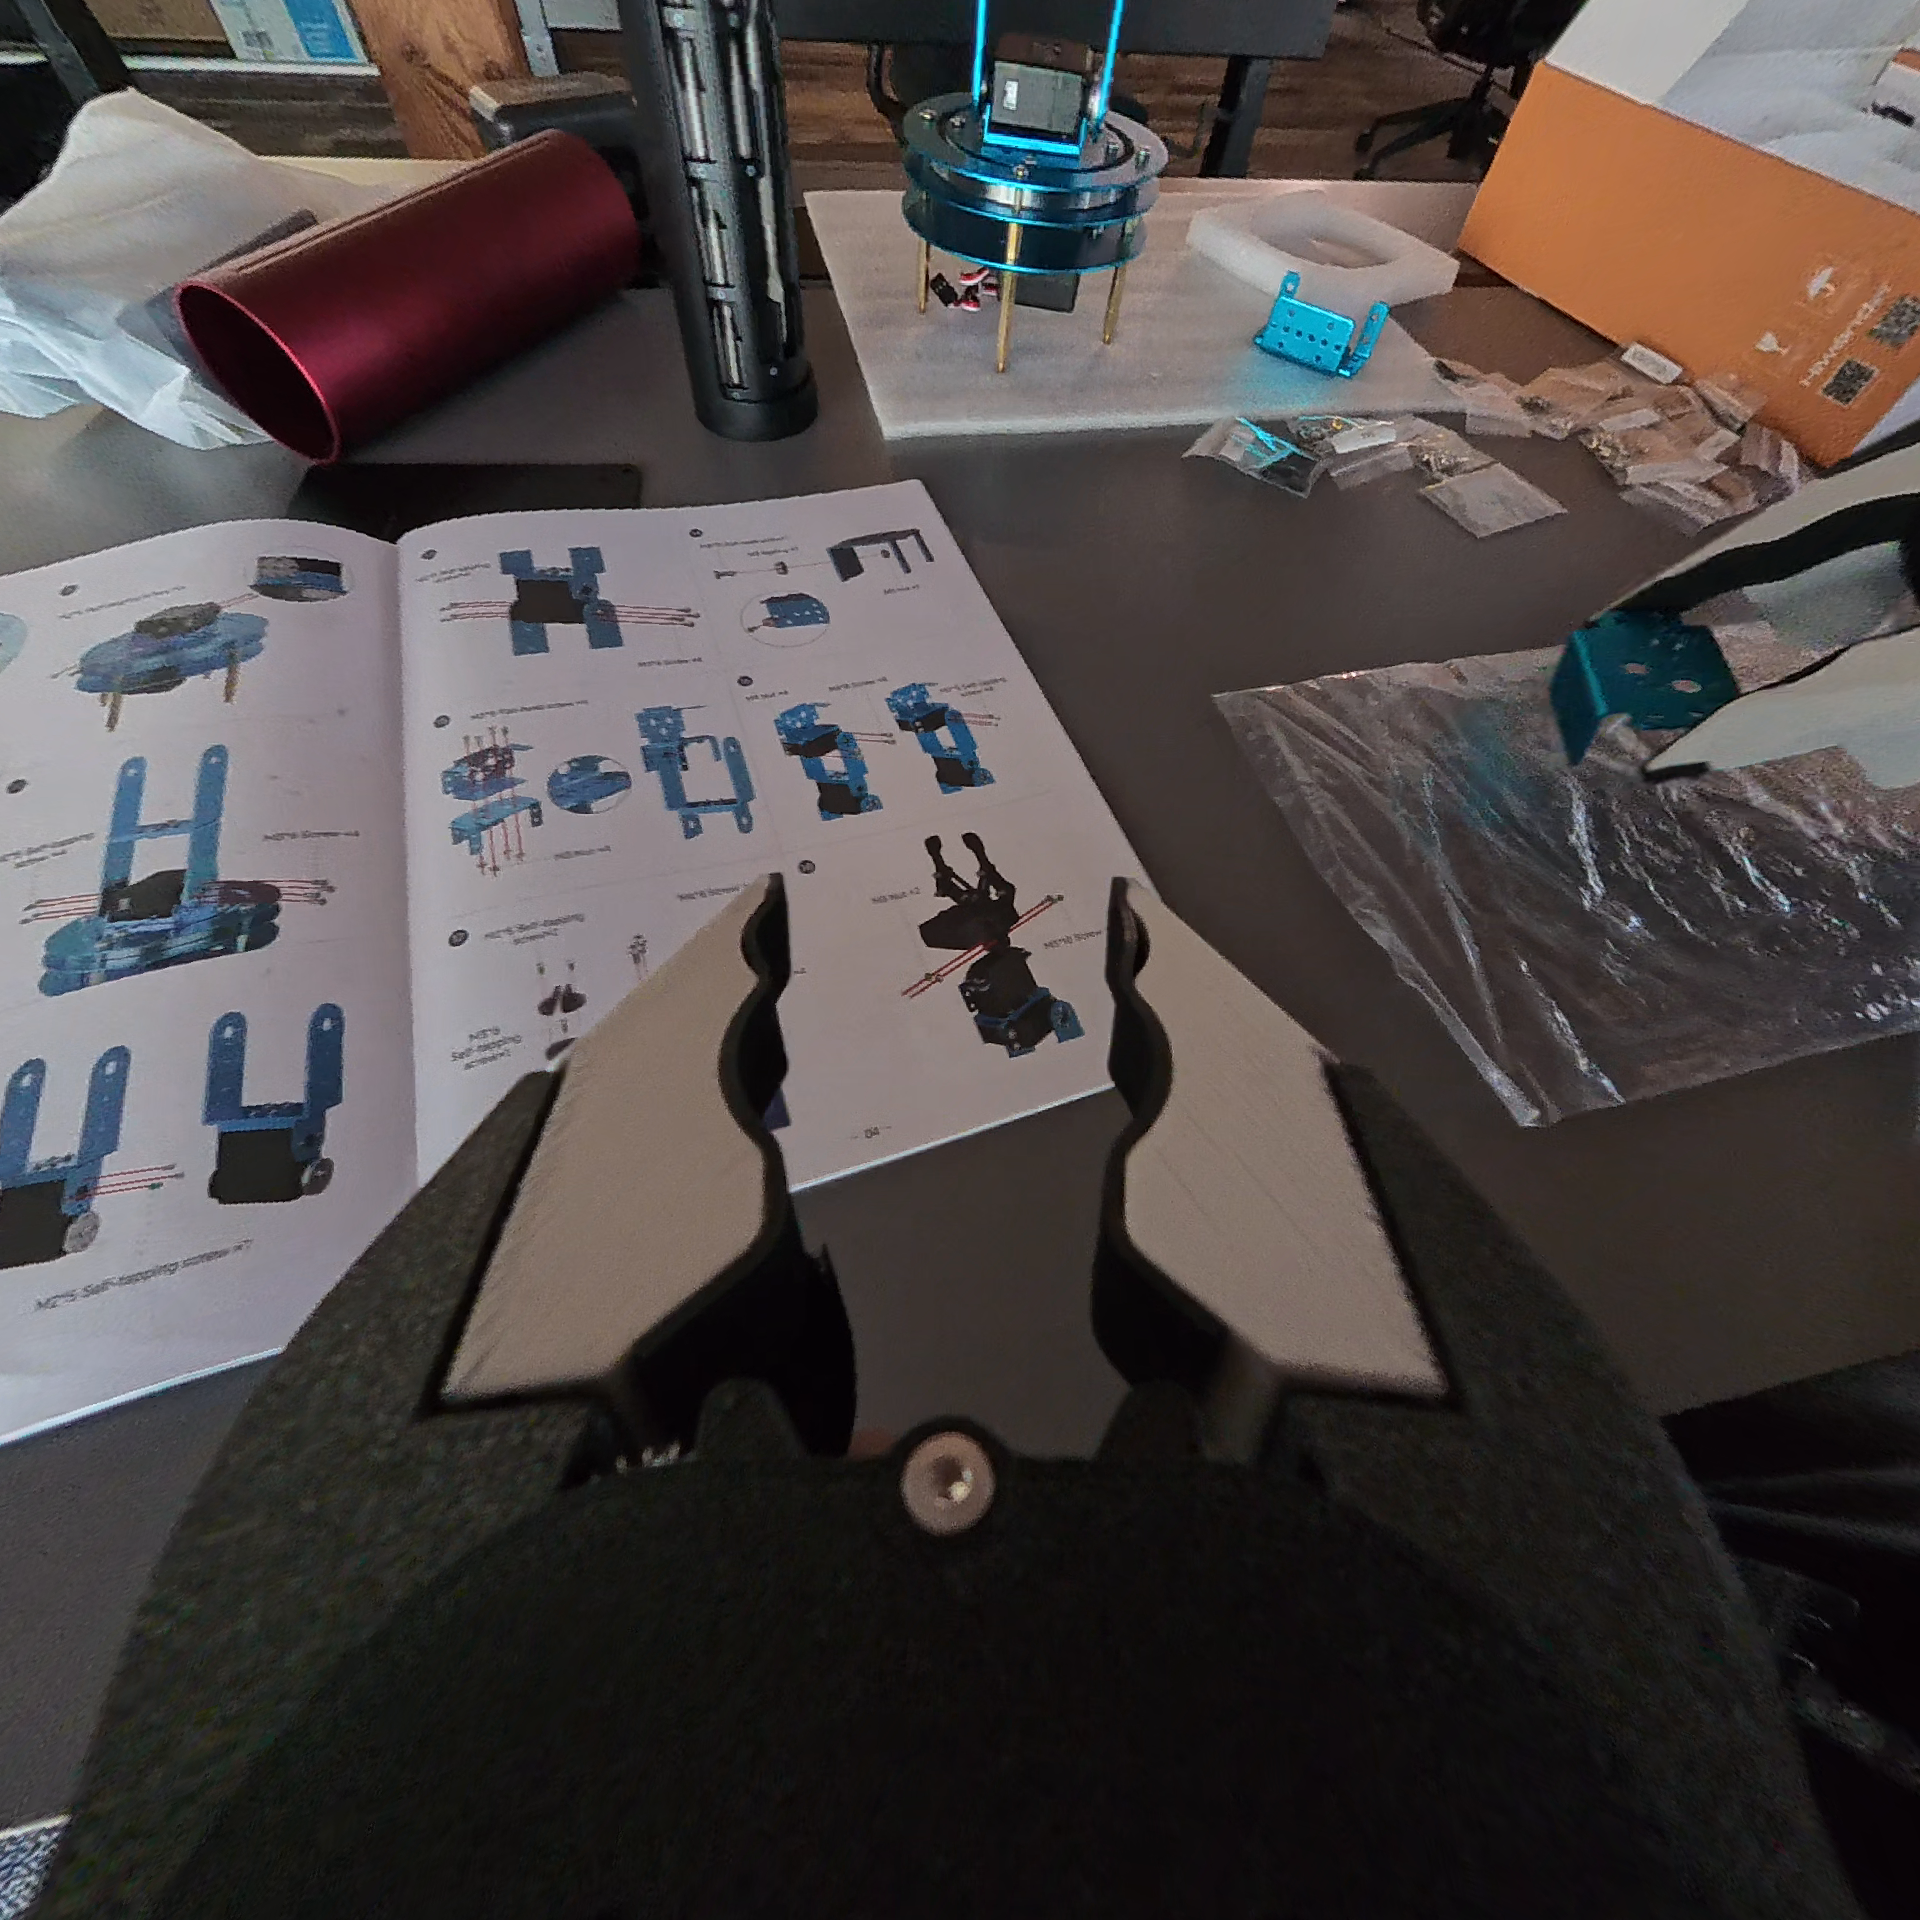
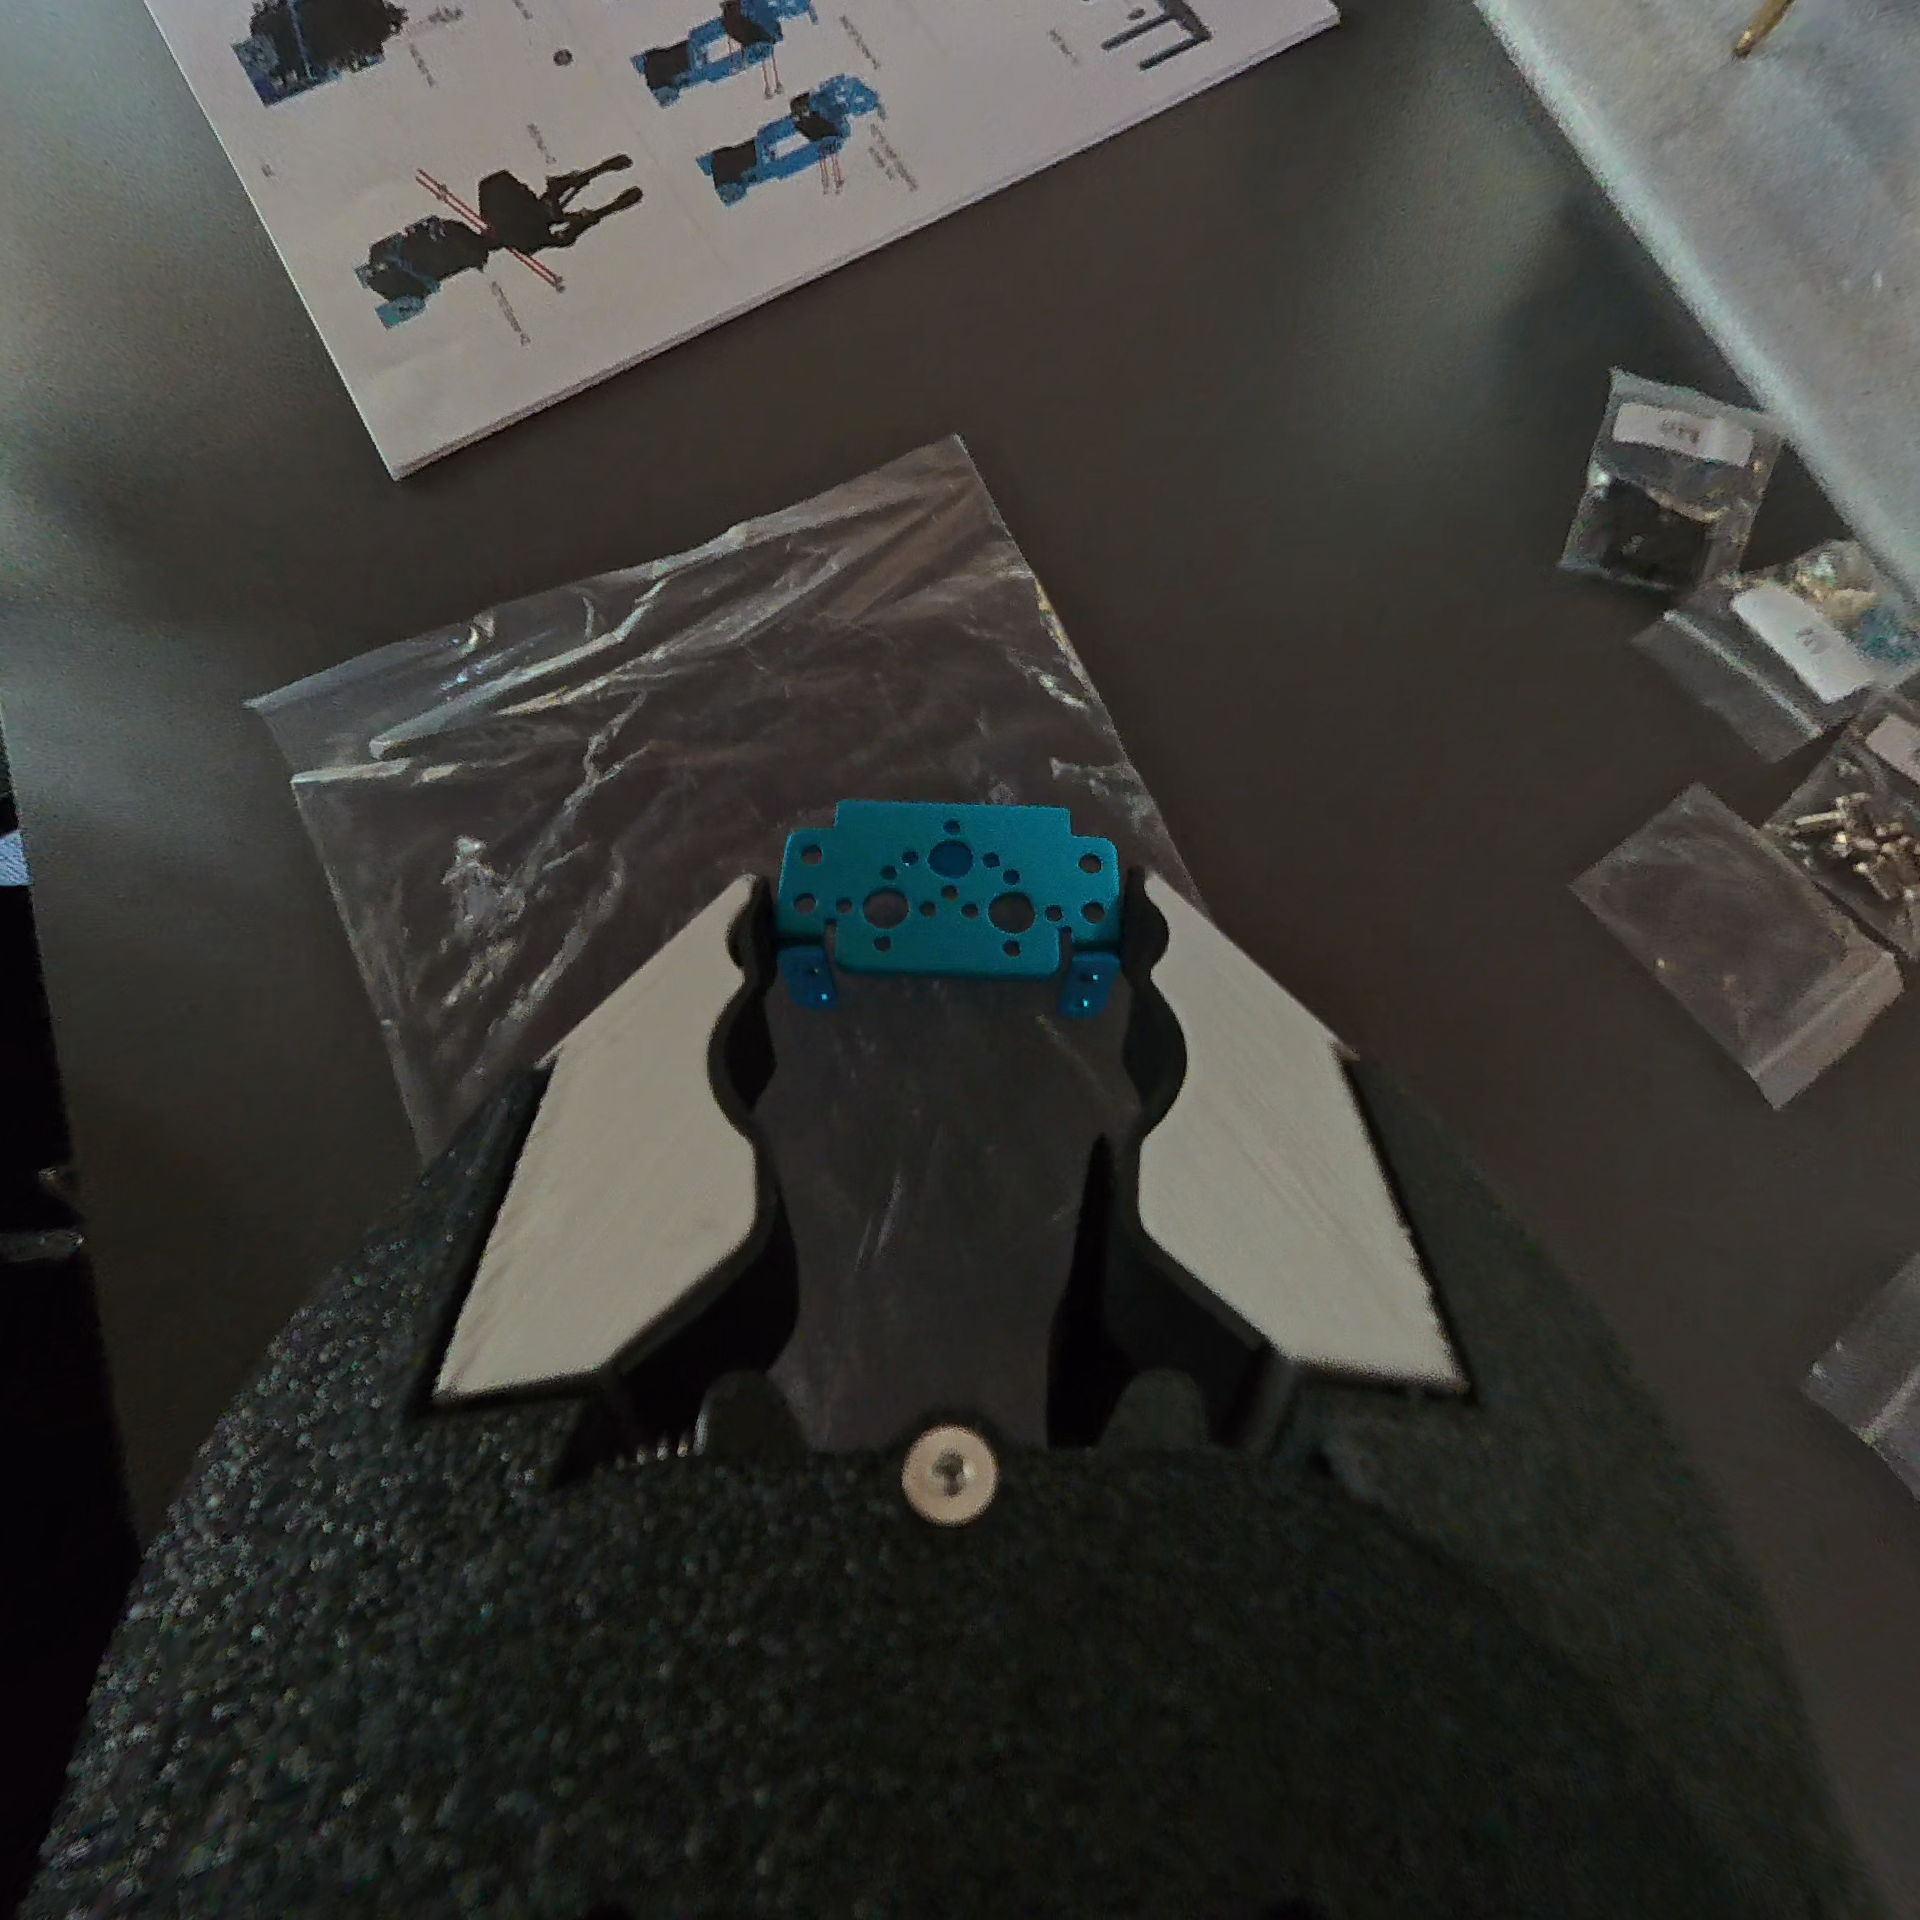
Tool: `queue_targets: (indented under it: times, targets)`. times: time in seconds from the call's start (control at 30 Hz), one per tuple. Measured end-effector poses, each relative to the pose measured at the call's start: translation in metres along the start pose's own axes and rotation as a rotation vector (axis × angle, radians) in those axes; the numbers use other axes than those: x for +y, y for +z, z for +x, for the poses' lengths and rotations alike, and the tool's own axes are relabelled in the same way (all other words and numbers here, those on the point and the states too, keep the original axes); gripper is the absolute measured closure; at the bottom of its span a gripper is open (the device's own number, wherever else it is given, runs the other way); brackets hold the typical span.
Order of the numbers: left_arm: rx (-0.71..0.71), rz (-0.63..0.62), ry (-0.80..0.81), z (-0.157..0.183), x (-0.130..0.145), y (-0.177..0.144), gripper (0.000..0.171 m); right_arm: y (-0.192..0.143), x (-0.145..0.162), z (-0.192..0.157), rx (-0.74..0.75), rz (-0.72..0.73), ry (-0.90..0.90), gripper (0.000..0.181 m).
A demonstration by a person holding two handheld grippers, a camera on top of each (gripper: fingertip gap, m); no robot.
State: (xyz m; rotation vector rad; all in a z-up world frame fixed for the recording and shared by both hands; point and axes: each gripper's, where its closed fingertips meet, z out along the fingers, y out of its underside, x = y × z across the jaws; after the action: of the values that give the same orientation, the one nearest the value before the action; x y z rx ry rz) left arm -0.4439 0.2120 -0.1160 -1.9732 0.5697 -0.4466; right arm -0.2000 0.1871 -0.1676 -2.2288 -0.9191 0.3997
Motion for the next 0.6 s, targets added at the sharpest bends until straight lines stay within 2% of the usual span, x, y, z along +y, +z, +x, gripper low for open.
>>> queue_targets:
  times: [0.27, 0.47, 0.53, 0.6]
  targets:
    - [-0.002, -0.016, 0.002, -0.004, 0.000, 0.010, 0.110, 0.004, 0.023, 0.005, -0.022, -0.026, 0.037, 0.114]
    - [0.005, -0.034, 0.007, -0.003, -0.001, 0.027, 0.110, -0.002, 0.019, 0.003, -0.084, 0.021, 0.072, 0.110]
    - [0.009, -0.035, 0.011, -0.002, -0.004, 0.033, 0.110, -0.018, 0.012, 0.017, -0.064, 0.048, 0.081, 0.109]
    - [0.022, -0.033, 0.015, 0.001, -0.009, 0.040, 0.110, -0.040, 0.006, 0.046, 0.020, 0.078, 0.084, 0.111]
